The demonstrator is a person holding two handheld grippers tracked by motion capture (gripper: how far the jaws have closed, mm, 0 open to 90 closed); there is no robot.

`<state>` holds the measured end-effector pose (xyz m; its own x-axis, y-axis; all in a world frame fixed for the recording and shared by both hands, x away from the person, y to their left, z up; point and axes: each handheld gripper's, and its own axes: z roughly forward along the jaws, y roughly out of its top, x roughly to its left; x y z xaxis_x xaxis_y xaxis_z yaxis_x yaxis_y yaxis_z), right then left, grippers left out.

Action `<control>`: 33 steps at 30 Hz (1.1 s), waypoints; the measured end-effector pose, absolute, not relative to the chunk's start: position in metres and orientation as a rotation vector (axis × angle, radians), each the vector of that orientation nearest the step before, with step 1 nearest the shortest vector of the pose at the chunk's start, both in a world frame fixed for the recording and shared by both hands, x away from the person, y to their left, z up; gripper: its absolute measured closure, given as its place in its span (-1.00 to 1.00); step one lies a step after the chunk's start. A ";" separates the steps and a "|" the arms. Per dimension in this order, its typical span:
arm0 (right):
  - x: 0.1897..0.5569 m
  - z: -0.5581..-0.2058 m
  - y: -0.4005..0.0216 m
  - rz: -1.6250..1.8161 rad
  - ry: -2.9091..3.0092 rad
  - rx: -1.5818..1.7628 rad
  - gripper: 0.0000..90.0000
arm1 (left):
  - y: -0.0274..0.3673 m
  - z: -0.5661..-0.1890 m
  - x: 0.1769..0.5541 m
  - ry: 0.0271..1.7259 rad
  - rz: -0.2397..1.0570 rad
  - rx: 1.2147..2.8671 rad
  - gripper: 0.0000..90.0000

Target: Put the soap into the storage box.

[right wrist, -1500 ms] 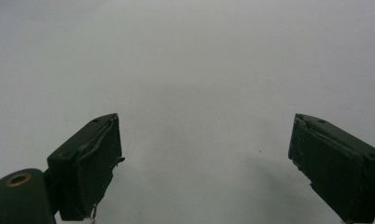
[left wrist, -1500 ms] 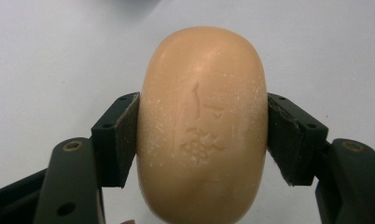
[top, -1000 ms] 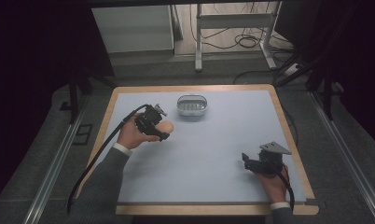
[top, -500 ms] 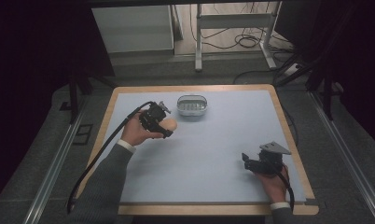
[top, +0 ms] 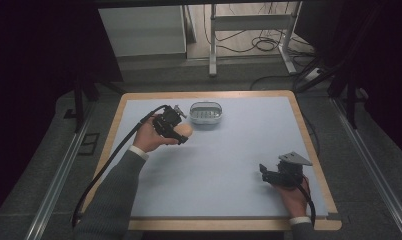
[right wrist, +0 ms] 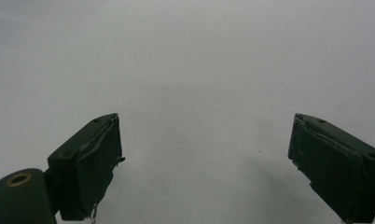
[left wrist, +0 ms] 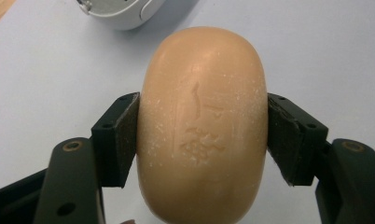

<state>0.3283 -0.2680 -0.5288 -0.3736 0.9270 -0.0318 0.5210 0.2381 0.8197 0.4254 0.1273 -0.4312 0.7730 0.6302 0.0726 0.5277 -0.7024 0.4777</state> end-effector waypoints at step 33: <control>0.328 -0.529 -0.268 1.009 1.984 1.326 -0.77 | 0.110 -0.430 0.457 0.882 0.293 2.490 -0.28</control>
<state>0.3281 -0.2678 -0.5288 -0.3669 0.9297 -0.0318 0.5221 0.2341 0.8201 0.4570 0.1102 -0.4301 0.7694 0.6375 0.0402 0.5350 -0.6775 0.5048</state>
